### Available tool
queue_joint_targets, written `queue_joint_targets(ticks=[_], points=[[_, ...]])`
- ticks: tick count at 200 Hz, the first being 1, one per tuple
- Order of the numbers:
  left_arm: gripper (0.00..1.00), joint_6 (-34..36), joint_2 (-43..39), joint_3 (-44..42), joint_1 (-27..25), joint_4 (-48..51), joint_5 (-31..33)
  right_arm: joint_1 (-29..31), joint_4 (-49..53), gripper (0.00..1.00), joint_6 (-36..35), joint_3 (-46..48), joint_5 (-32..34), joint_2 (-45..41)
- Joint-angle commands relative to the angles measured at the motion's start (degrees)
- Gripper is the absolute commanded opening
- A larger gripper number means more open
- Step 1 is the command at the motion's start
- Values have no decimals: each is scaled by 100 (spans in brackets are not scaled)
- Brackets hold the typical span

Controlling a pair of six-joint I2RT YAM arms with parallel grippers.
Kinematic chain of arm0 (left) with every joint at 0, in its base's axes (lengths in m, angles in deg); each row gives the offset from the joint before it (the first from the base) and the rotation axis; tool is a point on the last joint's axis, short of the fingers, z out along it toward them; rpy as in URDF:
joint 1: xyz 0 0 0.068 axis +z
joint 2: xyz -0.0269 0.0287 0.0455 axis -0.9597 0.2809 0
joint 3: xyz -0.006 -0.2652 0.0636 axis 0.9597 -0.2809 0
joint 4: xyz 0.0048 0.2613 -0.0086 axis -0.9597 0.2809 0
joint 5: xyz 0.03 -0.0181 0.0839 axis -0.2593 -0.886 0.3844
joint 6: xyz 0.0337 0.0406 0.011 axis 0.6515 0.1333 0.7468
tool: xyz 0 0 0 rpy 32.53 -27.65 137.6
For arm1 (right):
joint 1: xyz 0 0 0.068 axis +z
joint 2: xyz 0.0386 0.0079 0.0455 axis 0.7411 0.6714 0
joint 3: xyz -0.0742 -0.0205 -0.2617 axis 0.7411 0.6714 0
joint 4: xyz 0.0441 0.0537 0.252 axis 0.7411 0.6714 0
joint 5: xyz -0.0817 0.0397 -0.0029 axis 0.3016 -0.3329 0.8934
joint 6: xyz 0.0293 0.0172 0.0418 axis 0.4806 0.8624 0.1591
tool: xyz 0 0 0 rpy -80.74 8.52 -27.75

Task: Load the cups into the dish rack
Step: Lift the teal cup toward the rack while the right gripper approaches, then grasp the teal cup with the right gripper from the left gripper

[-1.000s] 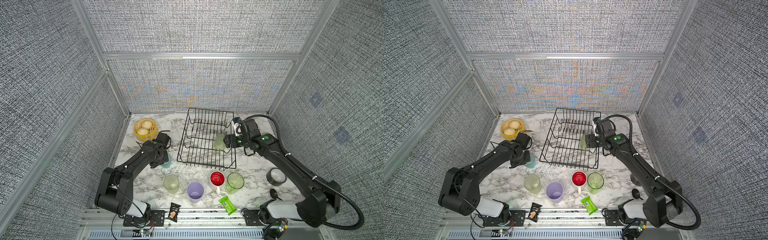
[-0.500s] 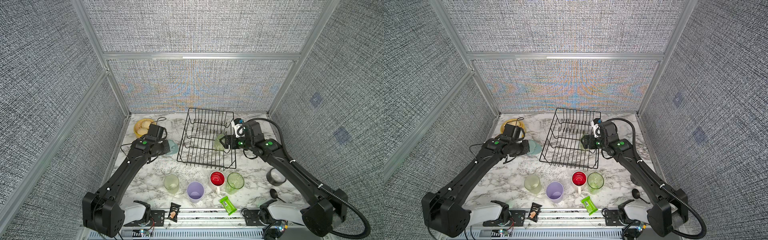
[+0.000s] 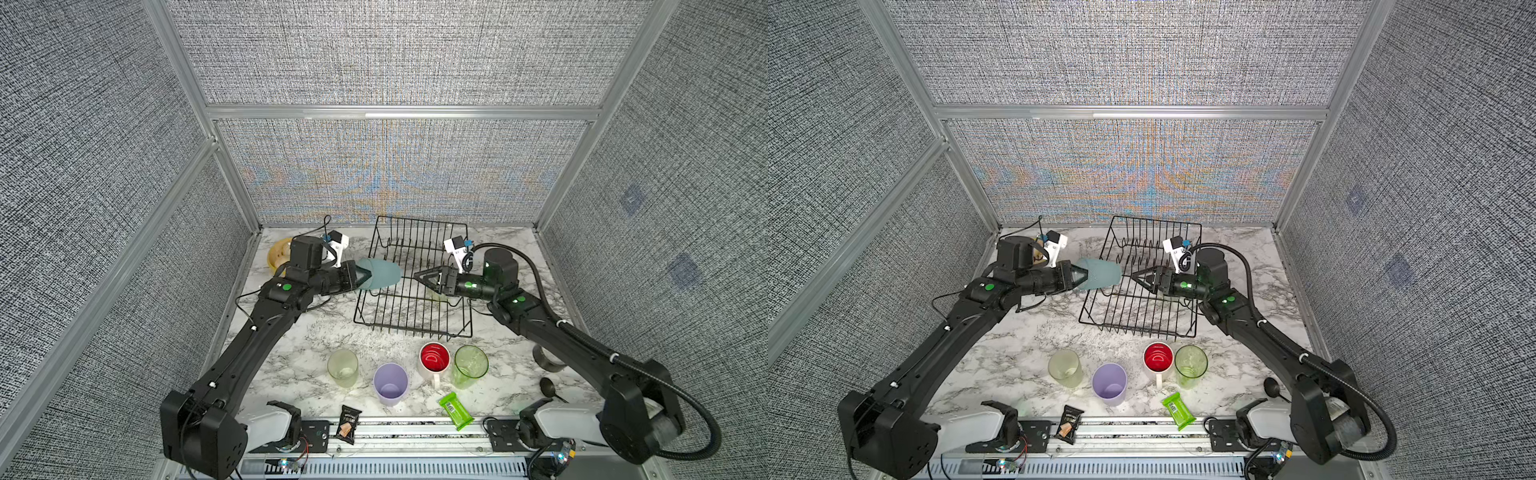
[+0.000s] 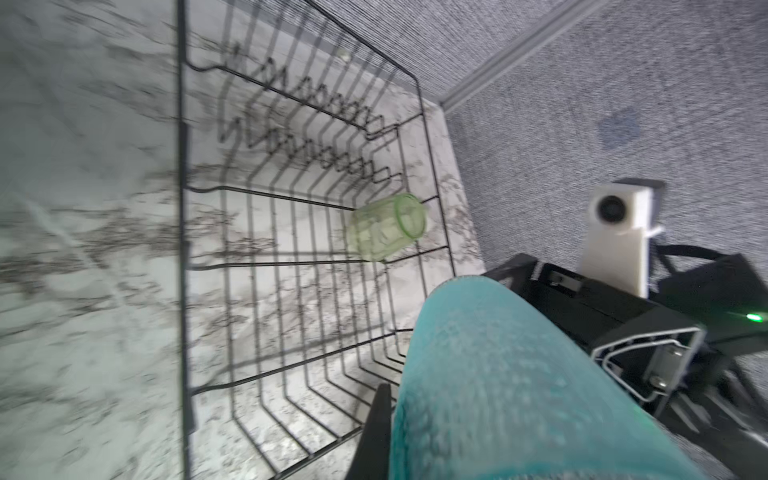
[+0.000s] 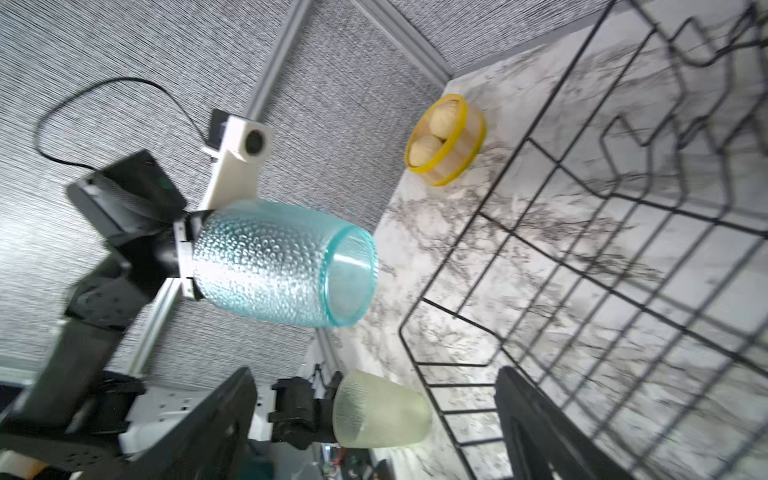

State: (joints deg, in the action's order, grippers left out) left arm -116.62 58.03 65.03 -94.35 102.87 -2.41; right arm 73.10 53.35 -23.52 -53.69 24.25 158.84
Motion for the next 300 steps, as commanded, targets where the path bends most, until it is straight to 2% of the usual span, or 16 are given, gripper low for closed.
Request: queue_joint_targets(ticks=[1, 33, 57, 98, 148, 169, 183, 197, 220, 250, 278, 300], points=[[0, -606, 76, -98, -32, -1388, -1122, 17, -2687, 90, 1900, 197, -603, 294], [0, -1337, 205, -410, -67, -2595, -1565, 50, -4741, 91, 3251, 325, -615, 999], [0, -1386, 253, -429, -86, -2618, -1618, 129, -5859, 90, 3894, 281, -495, 1464], [0, -1321, 313, -451, -87, -2575, -1661, 449, -5847, 90, 3726, -2, -519, 1592], [0, -1386, 450, -467, -87, -2608, -1685, 544, -5841, 77, 3750, -194, -489, 1741], [6, -1295, 448, -477, -86, -2491, -1576, 540, -5770, 72, 3739, -158, -453, 1792], [17, -1232, 458, -441, -85, -2372, -1551, 540, -5744, 67, 3711, -133, -456, 1834], [29, -1078, 459, -360, -87, -2057, -1430, 540, -5609, 66, 3622, -104, -404, 1841], [36, -794, 413, -305, -69, -1573, -1139, 514, -5286, 64, 3376, -102, -390, 1844], [53, -323, 272, -157, -4, -701, -690, 377, -4206, 63, 2737, -120, -403, 1745], [63, 243, -237, -81, 36, 430, 682, 278, -2336, 62, 1396, -337, -404, 1554], [66, 643, -705, -107, 38, 1065, 1539, 263, -633, 62, 50, -679, -199, 1374]])
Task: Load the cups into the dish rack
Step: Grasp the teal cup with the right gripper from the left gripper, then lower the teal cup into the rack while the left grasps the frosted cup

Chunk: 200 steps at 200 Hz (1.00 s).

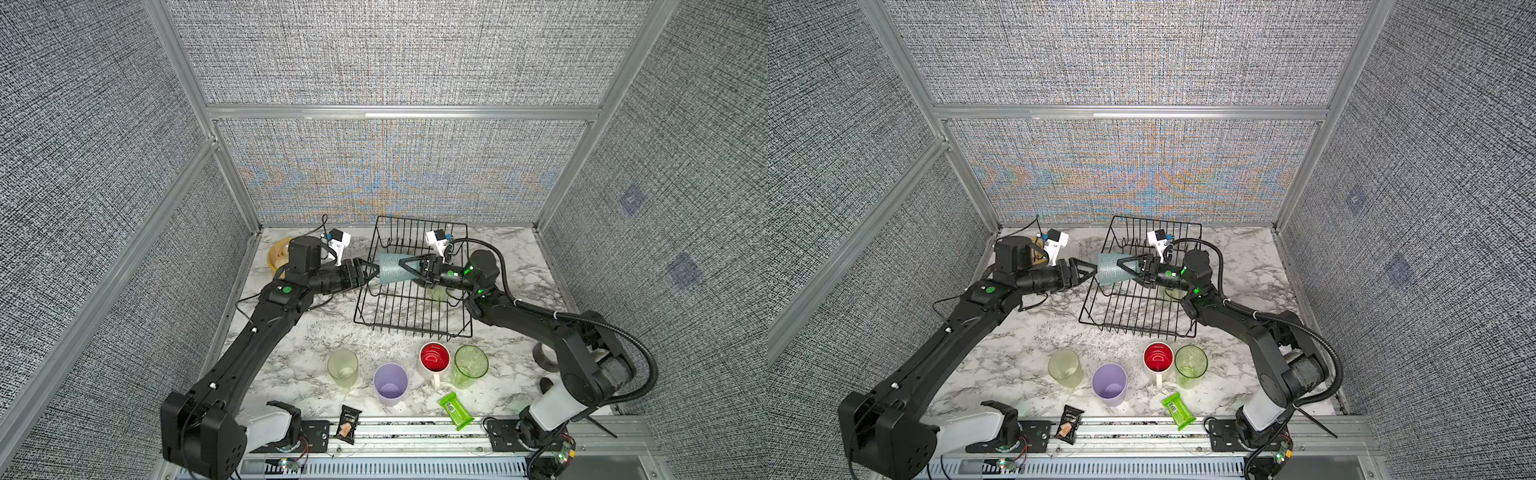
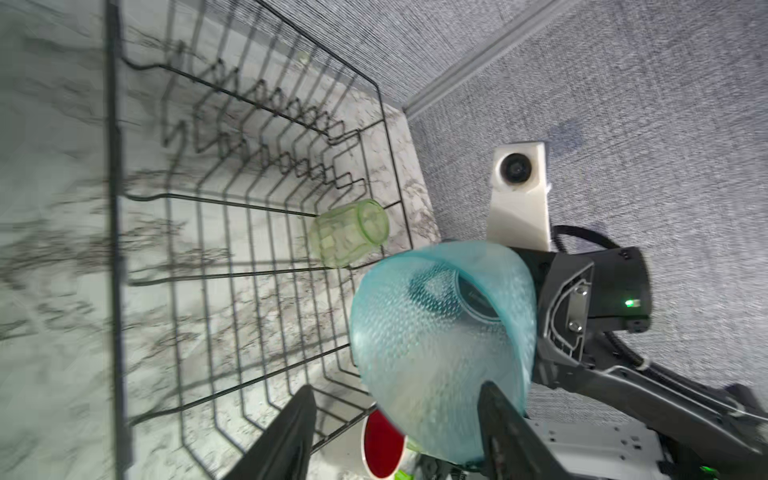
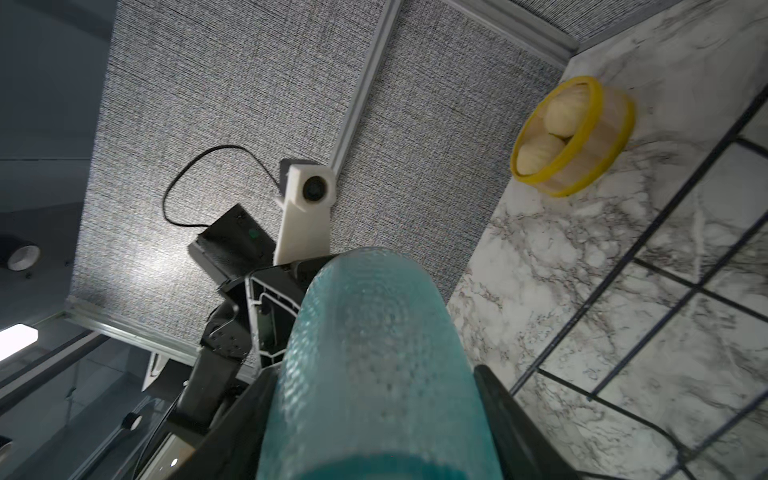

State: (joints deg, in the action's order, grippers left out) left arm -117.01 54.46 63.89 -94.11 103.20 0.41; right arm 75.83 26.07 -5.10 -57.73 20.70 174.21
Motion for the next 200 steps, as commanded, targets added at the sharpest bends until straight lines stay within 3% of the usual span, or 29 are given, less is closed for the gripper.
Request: queue_joint_targets(ticks=[1, 25, 41, 65, 101, 138, 200], points=[[67, 697, -369, -1, 17, 1058, 1296, -17, 2185, 62, -1862, -276, 176, -173], [69, 946, -795, -146, 21, 1577, 1927, -15, 4111, 62, -3243, -979, 705, -243], [70, 1014, -955, -225, 23, 1886, 1856, -15, 5141, 63, -4011, -1422, 1192, -191], [71, 931, -1229, -455, 21, 2271, 1546, -10, 6087, 63, -4886, -1968, 1859, 4], [70, 612, -1705, -738, 22, 3012, 1926, 168, 7458, 62, -5948, -2952, 3005, 535], [66, 461, -1703, -993, 22, 3782, 2179, 445, 8305, 63, -6508, -3657, 4382, 1037], [64, 49, -1726, -1320, 19, 4283, 2037, 579, 9062, 63, -6857, -4510, 5153, 1853]])
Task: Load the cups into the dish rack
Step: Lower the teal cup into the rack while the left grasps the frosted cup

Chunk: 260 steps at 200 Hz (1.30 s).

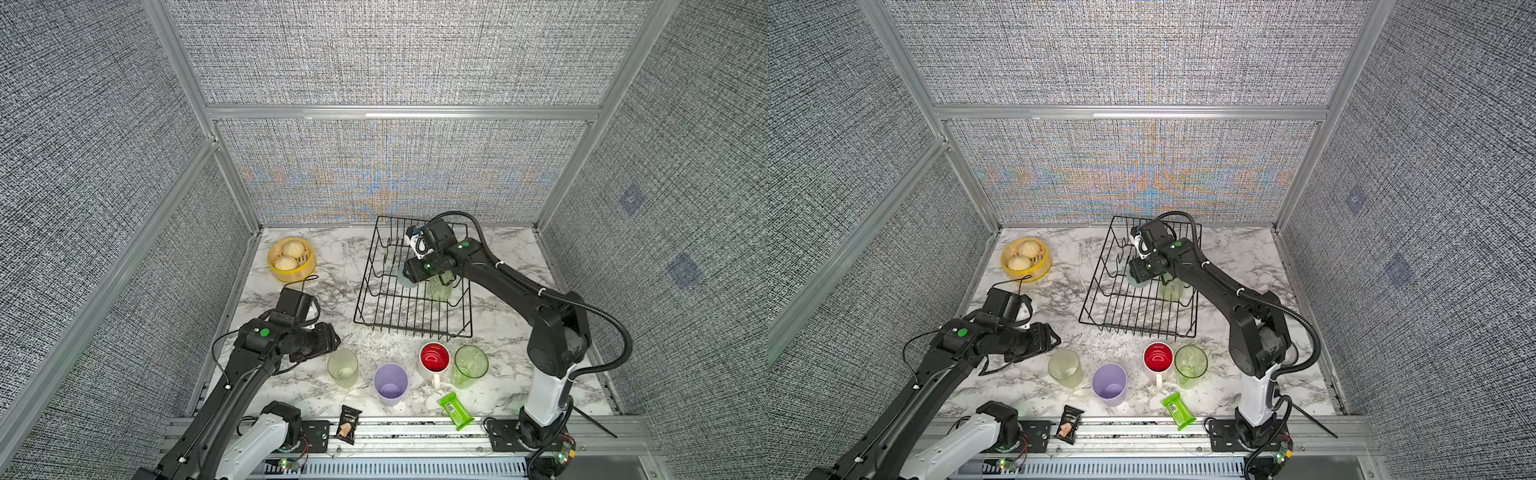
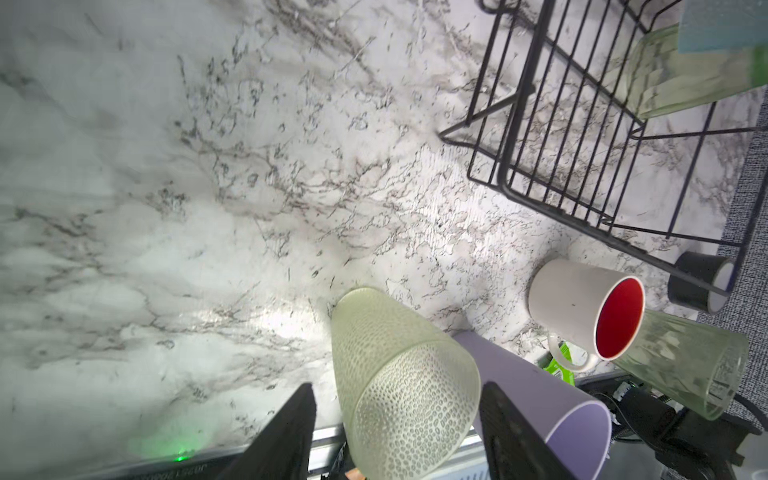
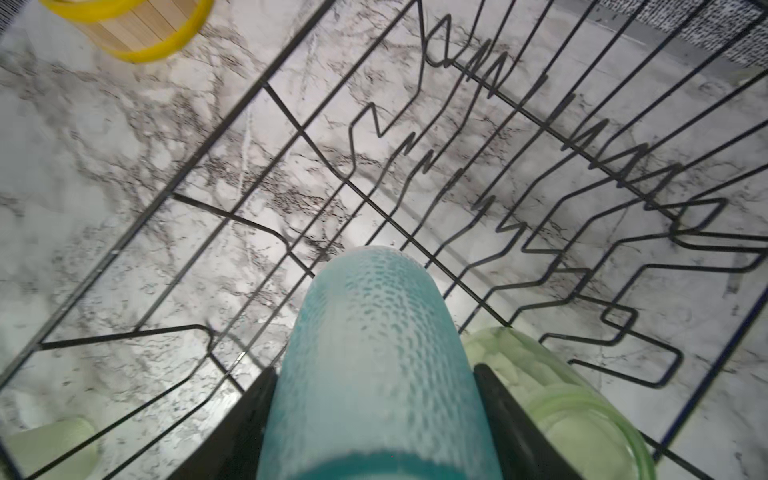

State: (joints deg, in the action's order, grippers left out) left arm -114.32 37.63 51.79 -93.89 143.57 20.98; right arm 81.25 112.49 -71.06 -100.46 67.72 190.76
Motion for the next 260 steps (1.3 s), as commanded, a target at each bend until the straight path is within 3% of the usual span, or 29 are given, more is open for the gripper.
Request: queue_joint_targets(ticks=[1, 113, 131, 169, 215, 260], points=[[64, -226, -42, -117, -2, 246, -27, 39, 423, 63, -263, -252, 457, 213], [64, -383, 262, -298, -9, 260, -263, 76, 780, 66, -316, -756, 761, 1101], [64, -414, 248, -239, -9, 385, -78, 61, 744, 66, -343, -766, 769, 1123], [64, -565, 249, -413, -9, 203, -105, 65, 727, 72, -341, -830, 834, 1217], [64, -626, 292, -415, -10, 195, -44, 62, 691, 85, -286, -794, 872, 1041], [60, -742, 402, -471, -18, 122, -10, 63, 376, 85, -135, -390, 507, 292]])
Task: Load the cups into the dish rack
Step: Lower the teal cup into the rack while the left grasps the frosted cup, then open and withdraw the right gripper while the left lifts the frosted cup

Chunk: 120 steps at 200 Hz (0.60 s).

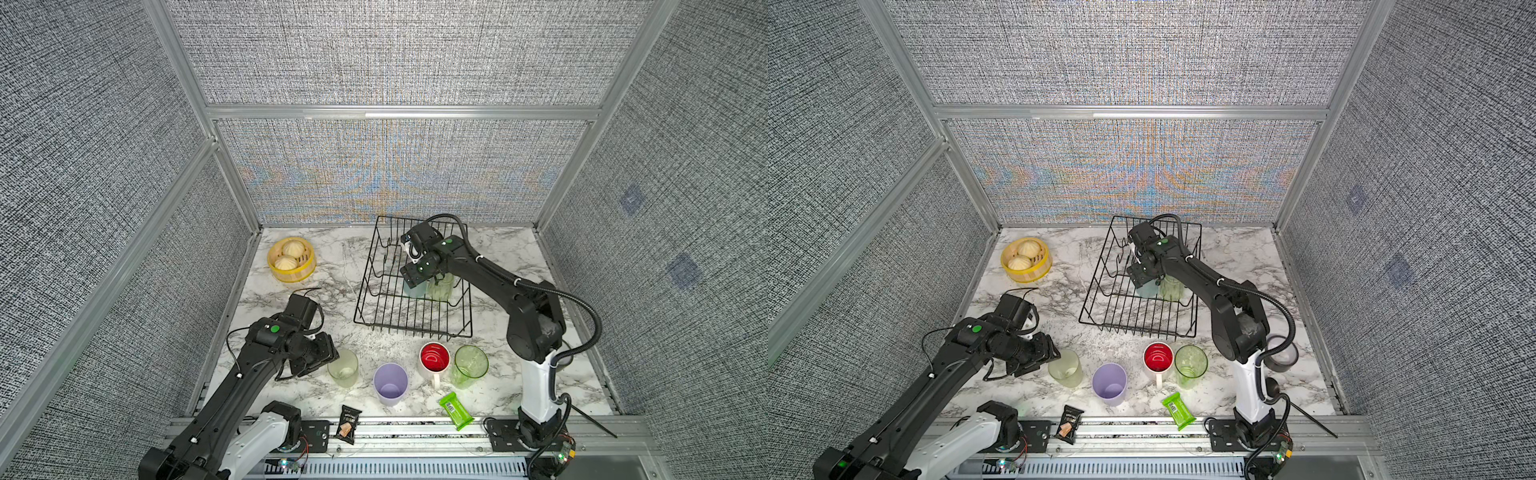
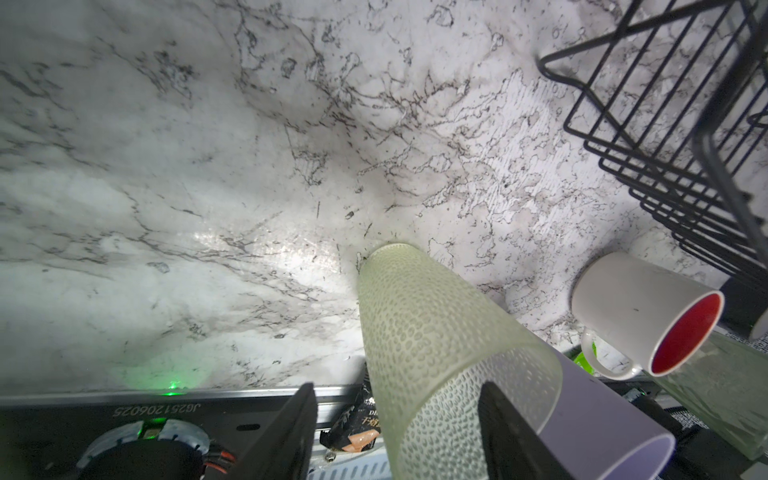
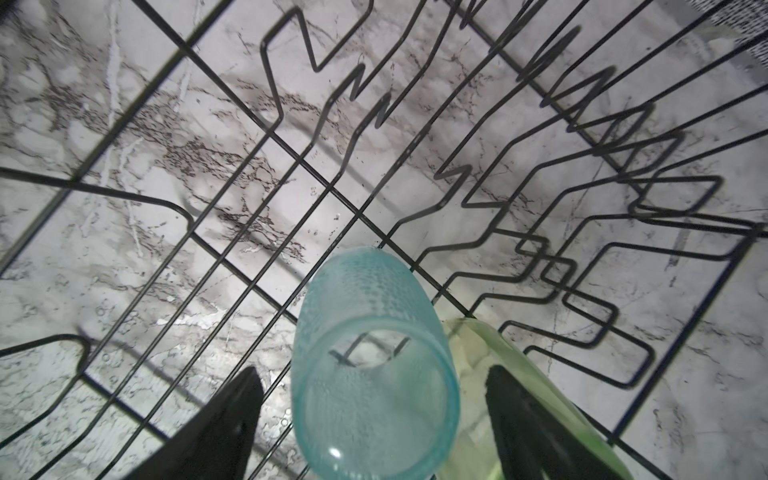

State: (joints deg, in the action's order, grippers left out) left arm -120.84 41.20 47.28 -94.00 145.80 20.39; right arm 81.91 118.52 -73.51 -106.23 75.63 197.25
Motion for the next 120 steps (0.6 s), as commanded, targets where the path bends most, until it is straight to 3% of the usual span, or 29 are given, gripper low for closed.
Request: queue_joint_targets(ticks=[1, 39, 62, 120], points=[[60, -91, 52, -23, -7, -101, 50, -1, -241, 85, 115, 200, -298, -368], [56, -132, 175, -81, -16, -246, 47, 1, -820, 85, 266, 845, -552, -1264], [48, -240, 211, -263, -16, -581, -157, 2, -1230, 85, 363, 1313, -610, -1772], [6, -454, 138, -356, -23, -706, 164, -1, -2348, 85, 484, 2568, -494, -2834]])
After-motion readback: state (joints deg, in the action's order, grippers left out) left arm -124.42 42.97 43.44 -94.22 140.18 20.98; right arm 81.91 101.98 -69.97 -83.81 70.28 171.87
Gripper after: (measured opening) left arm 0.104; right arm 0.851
